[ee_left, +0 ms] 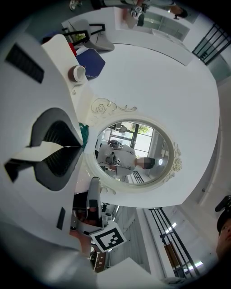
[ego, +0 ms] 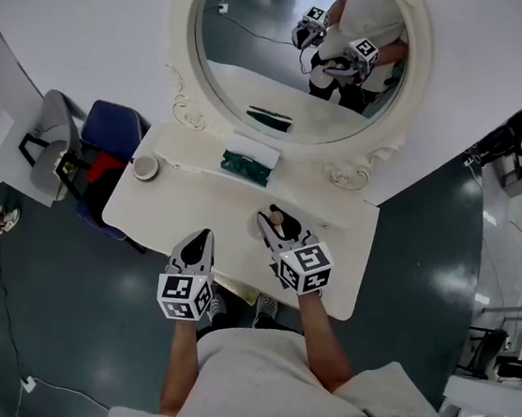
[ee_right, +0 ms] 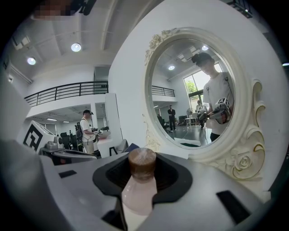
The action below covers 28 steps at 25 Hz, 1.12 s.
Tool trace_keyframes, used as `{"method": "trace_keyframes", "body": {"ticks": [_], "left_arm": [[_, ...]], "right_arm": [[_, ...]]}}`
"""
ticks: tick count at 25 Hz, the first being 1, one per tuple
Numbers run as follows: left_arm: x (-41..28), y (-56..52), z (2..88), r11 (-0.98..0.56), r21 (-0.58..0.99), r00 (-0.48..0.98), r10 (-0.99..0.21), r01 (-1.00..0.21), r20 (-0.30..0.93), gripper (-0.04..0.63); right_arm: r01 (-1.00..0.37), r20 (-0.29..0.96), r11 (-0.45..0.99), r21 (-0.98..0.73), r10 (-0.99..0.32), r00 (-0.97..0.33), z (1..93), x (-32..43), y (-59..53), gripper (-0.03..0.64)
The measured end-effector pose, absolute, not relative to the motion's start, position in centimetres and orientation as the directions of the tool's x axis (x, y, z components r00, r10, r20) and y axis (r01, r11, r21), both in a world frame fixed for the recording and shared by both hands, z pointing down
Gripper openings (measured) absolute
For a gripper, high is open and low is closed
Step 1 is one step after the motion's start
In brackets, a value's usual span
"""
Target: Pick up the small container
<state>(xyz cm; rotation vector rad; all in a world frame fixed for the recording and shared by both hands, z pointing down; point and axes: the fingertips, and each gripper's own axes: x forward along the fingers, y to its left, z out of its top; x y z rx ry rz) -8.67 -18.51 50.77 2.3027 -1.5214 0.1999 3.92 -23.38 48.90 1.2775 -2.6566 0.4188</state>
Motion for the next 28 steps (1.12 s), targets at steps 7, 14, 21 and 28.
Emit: {"method": "trace_keyframes", "body": {"ticks": [7, 14, 21, 28], "left_arm": [[-8.7, -18.54, 50.8, -0.348, 0.226, 0.407, -0.856, -0.91, 0.318, 0.029], [-8.73, -18.56, 50.8, -0.35, 0.228, 0.409, -0.856, -0.909, 0.317, 0.029], [-8.88, -18.61, 50.87, -0.346, 0.235, 0.407, -0.857, -0.909, 0.315, 0.029], [-8.83, -18.55, 50.86, -0.344, 0.237, 0.407, -0.858, -0.909, 0.314, 0.029]], "right_arm": [[-0.785, 0.263, 0.59, -0.187, -0.74, -0.619, 48.98, 4.02, -23.44, 0.132], [-0.786, 0.268, 0.589, -0.188, -0.739, -0.618, 49.1, 3.84, -23.39, 0.132], [-0.787, 0.264, 0.585, -0.194, -0.742, -0.617, 49.11, 3.82, -23.46, 0.132], [-0.782, 0.264, 0.593, -0.192, -0.736, -0.623, 49.18, 3.76, -23.3, 0.132]]}}
